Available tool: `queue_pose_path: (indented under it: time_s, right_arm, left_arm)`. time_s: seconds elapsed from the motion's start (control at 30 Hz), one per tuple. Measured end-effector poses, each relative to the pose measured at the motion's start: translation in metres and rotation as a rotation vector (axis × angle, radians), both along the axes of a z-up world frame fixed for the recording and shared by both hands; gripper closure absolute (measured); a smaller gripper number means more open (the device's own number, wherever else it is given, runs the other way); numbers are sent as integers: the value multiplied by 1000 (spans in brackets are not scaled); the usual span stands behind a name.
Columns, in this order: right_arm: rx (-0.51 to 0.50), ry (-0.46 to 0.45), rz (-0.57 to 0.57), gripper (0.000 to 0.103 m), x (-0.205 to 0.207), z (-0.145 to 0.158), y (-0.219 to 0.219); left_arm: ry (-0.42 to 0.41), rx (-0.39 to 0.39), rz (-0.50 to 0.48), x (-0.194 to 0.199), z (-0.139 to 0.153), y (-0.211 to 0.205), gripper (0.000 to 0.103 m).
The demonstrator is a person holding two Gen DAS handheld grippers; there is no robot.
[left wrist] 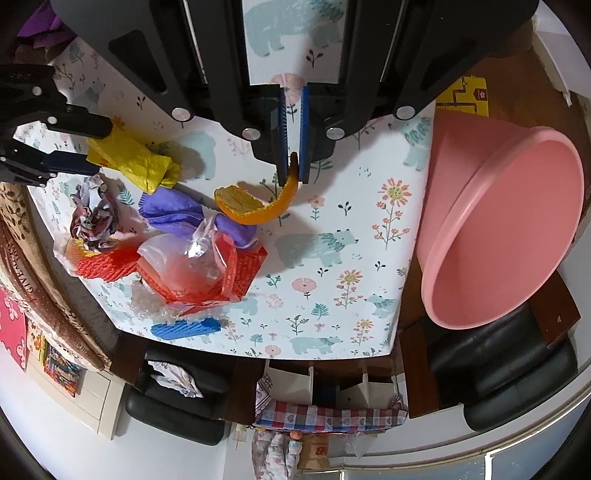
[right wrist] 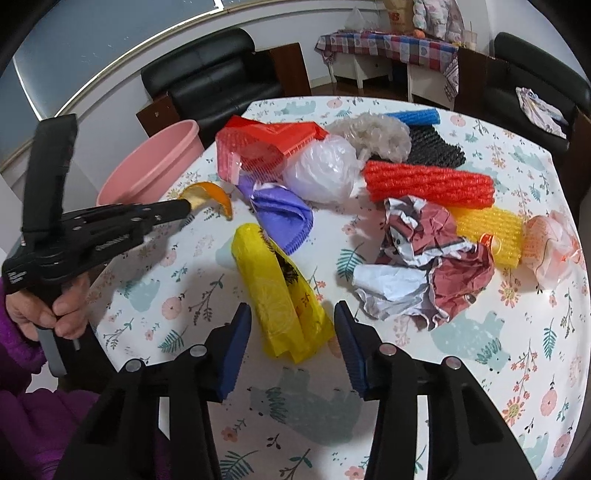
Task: Collect trash
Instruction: 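Carry the orange peel and yellow bag over the pink bucket and open both tools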
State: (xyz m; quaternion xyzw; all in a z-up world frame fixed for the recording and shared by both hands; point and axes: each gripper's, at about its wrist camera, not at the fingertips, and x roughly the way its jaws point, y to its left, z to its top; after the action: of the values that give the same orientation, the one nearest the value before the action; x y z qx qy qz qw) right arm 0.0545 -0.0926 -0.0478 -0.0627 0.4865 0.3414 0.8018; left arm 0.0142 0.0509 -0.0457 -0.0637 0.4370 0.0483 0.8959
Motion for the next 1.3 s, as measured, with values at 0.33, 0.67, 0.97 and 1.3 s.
queue_pose_path:
  time_s: [0.33,0.67,0.97,1.3]
  right_arm:
    - [3,3,-1,92,-1,-1,-4]
    - [52,-38,37,94,-6,25,-3]
    - [193,-71,80,95,10,77,42]
    - [260,-47,197,94,18,109,139]
  left_arm:
    - [-27,-20,4,-12,10,-3,98]
    - [-62,-39,16,-25,21,2,98]
    - [-152,-37,99,-44,50,32,98]
    - [-203,-22,287,-69,68,97,98]
